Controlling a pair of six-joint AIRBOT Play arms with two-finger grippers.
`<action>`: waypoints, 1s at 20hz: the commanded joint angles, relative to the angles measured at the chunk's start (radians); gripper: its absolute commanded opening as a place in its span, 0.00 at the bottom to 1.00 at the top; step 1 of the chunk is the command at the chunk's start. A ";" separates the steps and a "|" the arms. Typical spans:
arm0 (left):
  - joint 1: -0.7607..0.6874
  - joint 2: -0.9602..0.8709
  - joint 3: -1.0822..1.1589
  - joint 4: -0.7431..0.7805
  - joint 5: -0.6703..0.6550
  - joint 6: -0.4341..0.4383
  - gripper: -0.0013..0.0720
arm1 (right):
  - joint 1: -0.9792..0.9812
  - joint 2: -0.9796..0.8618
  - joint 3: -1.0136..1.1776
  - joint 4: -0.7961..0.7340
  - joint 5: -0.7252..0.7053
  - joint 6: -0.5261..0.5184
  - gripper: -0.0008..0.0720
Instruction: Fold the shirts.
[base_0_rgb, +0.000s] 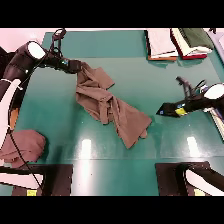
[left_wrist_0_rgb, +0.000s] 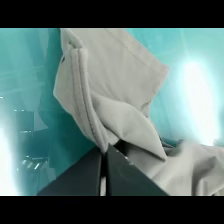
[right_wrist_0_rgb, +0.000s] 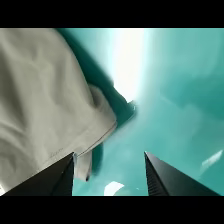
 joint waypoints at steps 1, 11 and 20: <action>0.002 0.005 0.001 0.003 -0.016 0.005 0.05 | -0.009 -0.128 -0.090 0.187 -0.068 -0.071 0.68; 0.003 0.085 0.033 0.048 -0.065 0.005 0.05 | 0.109 -0.157 0.127 0.171 -0.118 -0.159 0.04; 0.003 0.636 0.299 0.216 -0.058 0.005 0.05 | -0.126 0.298 0.690 0.150 -0.019 -0.153 0.03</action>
